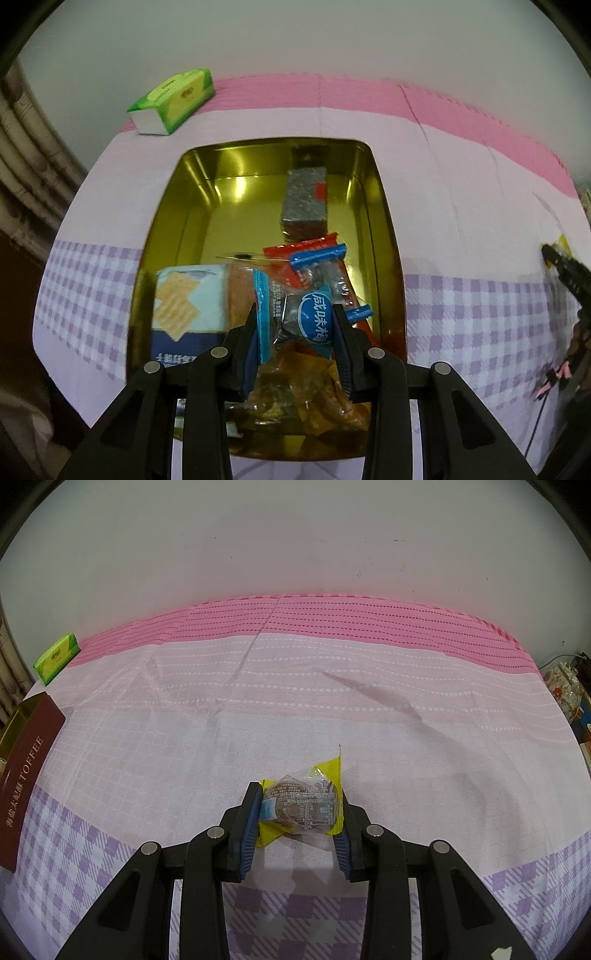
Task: Organize snacks
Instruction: 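Carry the blue wrapped candy into the gold tin and open the left gripper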
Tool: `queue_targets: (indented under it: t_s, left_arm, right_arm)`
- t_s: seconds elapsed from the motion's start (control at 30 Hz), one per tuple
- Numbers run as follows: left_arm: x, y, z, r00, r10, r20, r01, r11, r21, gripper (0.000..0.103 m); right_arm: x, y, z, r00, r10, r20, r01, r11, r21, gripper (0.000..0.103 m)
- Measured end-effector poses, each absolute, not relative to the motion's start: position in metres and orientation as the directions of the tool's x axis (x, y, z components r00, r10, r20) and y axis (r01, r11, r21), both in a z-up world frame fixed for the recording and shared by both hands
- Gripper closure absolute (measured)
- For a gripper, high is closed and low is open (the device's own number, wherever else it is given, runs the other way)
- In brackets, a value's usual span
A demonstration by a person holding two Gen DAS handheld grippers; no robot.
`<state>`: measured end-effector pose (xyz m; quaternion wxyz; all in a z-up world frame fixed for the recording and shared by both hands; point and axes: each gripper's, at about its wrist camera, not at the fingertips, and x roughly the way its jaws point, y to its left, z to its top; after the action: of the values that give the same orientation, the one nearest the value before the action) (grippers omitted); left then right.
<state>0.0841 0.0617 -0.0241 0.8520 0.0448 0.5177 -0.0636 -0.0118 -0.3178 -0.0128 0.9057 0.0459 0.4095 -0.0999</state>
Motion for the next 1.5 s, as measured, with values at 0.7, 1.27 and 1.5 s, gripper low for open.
queue_targets:
  t_s: [0.7, 1.27, 1.5]
  left_arm:
    - [0.081, 0.056, -0.019, 0.474, -0.025, -0.880, 0.169, 0.984, 0.063, 0.056]
    - [0.054, 0.093, 0.019, 0.572, 0.001, -0.820, 0.065, 0.997, 0.046, 0.036]
    - [0.044, 0.123, 0.022, 0.601, 0.055, -0.798, -0.033, 0.999, 0.044, 0.035]
  right_arm:
    - [-0.011, -0.318, -0.013, 0.641, -0.154, -0.752, 0.217, 0.976, -0.014, 0.069]
    - [-0.010, -0.318, -0.012, 0.639, -0.161, -0.752, 0.216, 0.976, -0.025, 0.071]
    - [-0.010, -0.318, -0.010, 0.636, -0.177, -0.751, 0.229, 0.973, -0.035, 0.072]
